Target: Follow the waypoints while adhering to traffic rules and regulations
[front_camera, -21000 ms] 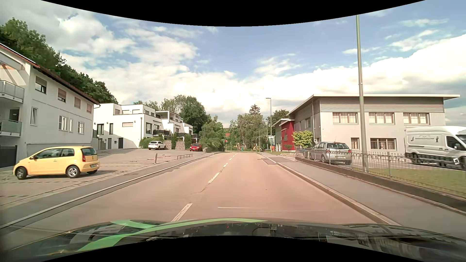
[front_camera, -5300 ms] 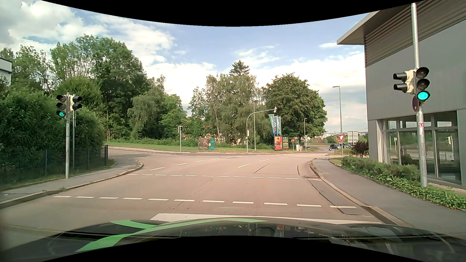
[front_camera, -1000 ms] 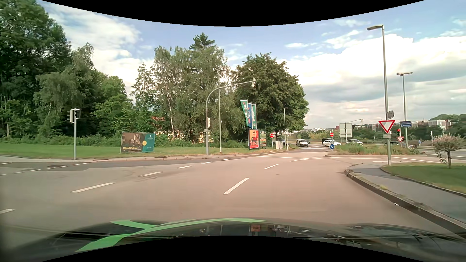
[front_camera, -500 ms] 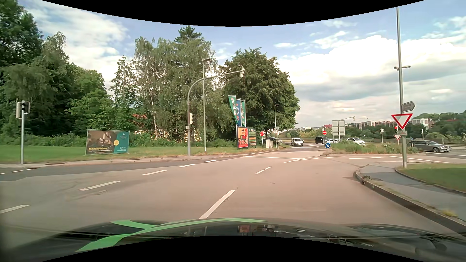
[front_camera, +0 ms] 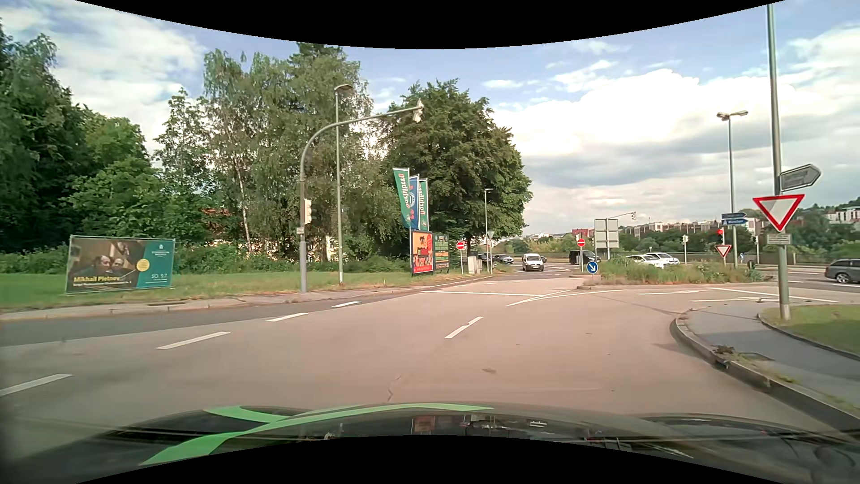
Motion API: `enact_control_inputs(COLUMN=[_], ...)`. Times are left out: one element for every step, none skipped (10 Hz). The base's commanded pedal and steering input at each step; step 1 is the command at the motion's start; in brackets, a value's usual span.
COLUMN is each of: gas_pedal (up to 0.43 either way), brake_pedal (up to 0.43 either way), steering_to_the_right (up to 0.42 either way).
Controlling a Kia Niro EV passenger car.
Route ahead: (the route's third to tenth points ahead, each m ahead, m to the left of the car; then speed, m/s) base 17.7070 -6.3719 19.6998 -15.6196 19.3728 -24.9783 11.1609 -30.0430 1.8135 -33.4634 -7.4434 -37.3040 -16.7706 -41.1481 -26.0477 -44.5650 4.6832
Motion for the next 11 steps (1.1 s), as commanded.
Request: enact_control_inputs(gas_pedal=[0.000,0.039,0.079,0.079,0.079,0.079,0.079,0.079,0.079,0.079,0.067], brake_pedal=[0.000,0.000,0.000,0.000,0.000,0.000,0.000,0.000,0.000,0.000,0.000], steering_to_the_right=[0.121,0.130,0.138,0.149,0.158,0.167,0.172,0.175,0.179,0.193,0.201])
